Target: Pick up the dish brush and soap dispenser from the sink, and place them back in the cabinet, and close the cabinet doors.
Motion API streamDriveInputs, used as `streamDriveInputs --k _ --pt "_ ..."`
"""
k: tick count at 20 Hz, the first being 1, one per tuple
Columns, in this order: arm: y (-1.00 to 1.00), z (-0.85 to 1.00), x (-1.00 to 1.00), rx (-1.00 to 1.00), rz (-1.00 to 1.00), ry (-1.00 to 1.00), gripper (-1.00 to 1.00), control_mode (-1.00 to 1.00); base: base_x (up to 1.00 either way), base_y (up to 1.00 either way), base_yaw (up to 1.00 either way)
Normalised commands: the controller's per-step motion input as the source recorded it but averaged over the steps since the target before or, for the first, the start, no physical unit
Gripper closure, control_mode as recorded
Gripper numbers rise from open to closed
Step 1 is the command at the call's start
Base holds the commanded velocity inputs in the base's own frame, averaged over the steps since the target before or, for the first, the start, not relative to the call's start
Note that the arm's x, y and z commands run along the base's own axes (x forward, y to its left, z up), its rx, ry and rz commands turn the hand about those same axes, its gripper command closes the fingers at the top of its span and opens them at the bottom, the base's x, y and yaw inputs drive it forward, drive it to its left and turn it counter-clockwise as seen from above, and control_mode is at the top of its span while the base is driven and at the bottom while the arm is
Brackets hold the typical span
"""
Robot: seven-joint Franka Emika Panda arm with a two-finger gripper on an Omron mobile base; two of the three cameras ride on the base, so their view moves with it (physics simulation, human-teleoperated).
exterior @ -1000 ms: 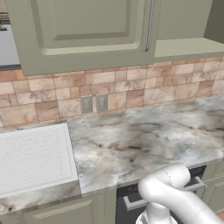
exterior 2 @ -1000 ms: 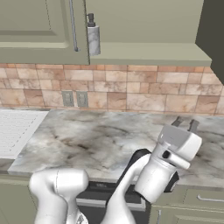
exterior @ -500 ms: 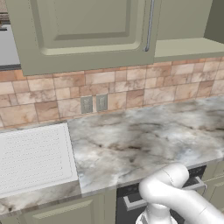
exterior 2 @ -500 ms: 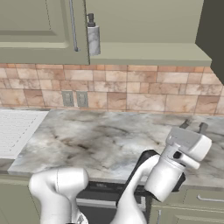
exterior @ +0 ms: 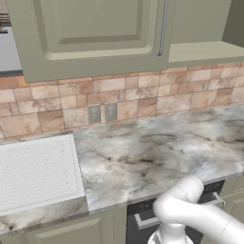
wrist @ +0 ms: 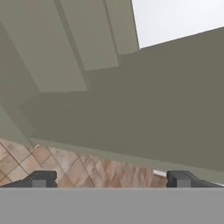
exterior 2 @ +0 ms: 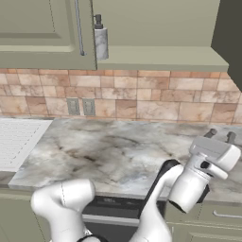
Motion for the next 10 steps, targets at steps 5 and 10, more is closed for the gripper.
streamDriveInputs --k 5,10 --pt "-0.34 -0.18 0.34 0.0 0.0 -0.06 -1.0 -1.0 0.0 0.0 0.0" --pt "-0.29 -0.26 0.38 0.0 0.0 -0.06 -1.0 -1.0 0.0 0.0 0.0"
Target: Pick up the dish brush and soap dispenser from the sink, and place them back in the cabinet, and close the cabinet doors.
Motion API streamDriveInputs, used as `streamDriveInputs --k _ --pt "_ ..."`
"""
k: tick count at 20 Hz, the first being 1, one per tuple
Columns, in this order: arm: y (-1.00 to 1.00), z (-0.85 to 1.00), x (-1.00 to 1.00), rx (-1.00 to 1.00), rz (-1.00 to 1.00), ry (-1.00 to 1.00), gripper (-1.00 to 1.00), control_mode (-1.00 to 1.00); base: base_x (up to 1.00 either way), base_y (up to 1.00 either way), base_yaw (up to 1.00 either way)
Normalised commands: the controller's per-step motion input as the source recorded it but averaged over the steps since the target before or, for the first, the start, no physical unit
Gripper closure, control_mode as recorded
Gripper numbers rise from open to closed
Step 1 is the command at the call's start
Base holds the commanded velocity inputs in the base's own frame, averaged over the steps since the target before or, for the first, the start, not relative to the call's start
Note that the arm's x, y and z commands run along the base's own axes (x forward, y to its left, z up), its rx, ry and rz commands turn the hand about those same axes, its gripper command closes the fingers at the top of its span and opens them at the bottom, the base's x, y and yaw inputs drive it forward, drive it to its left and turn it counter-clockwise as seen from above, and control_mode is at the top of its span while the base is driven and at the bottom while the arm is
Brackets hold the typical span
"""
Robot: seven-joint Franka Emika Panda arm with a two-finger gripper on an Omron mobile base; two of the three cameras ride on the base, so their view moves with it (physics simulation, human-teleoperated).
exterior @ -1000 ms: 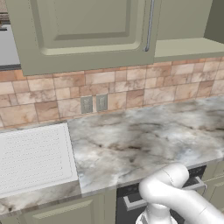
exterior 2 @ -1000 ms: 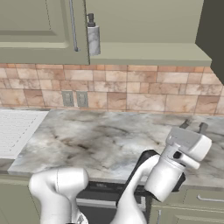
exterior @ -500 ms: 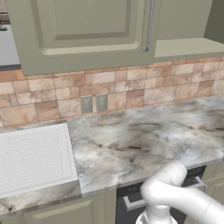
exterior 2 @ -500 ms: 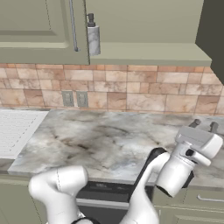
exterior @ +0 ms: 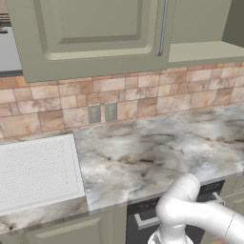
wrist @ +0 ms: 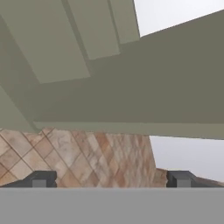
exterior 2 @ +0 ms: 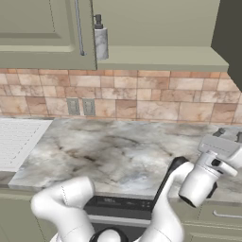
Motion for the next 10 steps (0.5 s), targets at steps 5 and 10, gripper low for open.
streamDriveInputs --k 5,10 --pt "-0.27 -0.26 0.38 0.0 0.0 -0.06 -1.0 -1.0 0.0 0.0 0.0" --pt "-0.3 -0.18 0.27 0.0 0.0 -0.07 -1.0 -1.0 0.0 0.0 0.0"
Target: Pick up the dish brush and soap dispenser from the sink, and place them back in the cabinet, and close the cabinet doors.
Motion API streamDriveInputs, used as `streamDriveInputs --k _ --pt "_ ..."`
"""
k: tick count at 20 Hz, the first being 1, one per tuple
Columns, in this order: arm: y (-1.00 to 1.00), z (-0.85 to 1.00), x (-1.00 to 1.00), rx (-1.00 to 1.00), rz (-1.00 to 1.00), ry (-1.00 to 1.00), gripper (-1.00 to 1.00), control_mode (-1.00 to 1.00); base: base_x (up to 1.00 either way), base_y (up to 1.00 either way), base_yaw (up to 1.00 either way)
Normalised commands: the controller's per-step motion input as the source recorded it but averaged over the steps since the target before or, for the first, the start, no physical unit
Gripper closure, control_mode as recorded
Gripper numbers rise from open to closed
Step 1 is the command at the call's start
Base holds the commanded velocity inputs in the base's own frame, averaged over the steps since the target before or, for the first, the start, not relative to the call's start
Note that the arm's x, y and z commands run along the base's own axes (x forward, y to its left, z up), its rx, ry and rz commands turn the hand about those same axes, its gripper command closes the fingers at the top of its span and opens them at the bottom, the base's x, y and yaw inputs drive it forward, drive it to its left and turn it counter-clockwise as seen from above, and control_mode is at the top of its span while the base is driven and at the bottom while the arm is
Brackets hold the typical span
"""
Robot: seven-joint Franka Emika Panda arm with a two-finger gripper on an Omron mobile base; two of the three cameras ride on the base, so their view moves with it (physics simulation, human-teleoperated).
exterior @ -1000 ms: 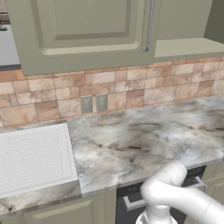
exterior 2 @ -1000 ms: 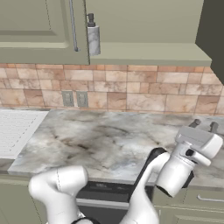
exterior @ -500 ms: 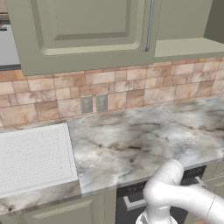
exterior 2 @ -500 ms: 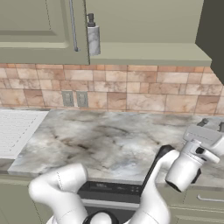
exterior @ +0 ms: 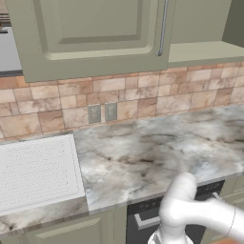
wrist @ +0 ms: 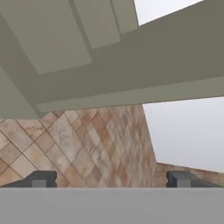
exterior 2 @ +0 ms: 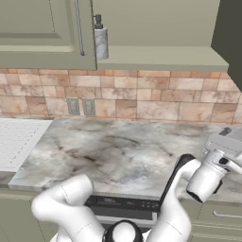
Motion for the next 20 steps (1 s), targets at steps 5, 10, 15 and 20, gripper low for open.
streamDriveInputs --k 5,10,15,20 --pt "-0.3 -0.16 0.27 0.0 0.0 -0.06 -1.0 -1.0 0.0 0.0 0.0" --pt "-0.28 -0.2 0.15 0.0 0.0 -0.07 -1.0 -1.0 0.0 0.0 0.0" --pt "-0.23 -0.12 0.16 0.0 0.0 -0.04 -1.0 -1.0 0.0 0.0 0.0" --pt "-0.24 -0.04 0.13 0.0 0.0 -0.01 -1.0 -1.0 0.0 0.0 0.0"
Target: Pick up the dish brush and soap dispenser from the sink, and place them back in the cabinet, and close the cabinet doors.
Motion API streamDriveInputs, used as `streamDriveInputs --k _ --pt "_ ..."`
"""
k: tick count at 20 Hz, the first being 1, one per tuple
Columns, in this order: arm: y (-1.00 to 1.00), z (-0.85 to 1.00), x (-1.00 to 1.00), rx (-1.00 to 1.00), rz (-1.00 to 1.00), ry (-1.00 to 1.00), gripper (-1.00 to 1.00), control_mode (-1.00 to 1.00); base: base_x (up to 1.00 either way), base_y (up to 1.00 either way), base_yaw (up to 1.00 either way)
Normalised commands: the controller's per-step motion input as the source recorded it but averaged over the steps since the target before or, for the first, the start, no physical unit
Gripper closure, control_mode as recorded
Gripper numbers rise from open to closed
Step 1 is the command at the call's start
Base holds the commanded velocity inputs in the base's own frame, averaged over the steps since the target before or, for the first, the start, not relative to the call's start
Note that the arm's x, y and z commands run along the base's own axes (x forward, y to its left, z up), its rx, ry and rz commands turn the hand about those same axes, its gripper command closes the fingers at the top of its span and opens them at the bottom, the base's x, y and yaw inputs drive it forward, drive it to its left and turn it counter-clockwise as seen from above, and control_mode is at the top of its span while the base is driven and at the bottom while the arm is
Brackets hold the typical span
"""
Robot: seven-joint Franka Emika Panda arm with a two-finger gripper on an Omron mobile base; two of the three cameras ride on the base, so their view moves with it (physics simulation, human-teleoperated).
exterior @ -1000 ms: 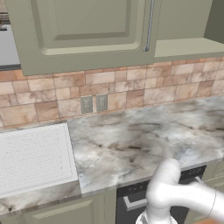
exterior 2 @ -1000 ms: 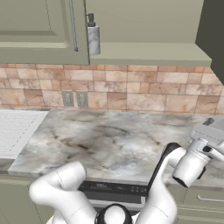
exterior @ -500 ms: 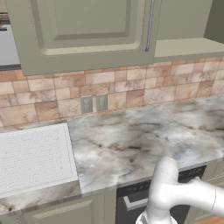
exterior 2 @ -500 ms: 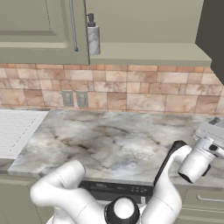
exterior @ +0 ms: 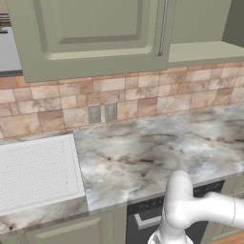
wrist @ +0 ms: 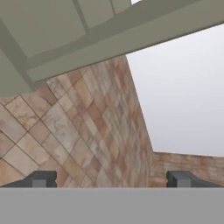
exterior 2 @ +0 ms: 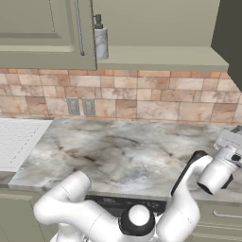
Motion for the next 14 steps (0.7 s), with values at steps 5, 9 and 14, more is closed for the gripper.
streamDriveInputs --k 5,9,14 --pt "-0.29 -0.07 0.01 0.0 0.02 0.0 -1.0 -1.0 0.0 0.0 0.0" --pt "-0.32 -0.05 0.0 0.0 0.02 0.0 -1.0 -1.0 0.0 0.0 0.0" --pt "-0.27 -0.01 0.0 0.0 0.0 0.0 -1.0 -1.0 0.0 0.0 0.0"
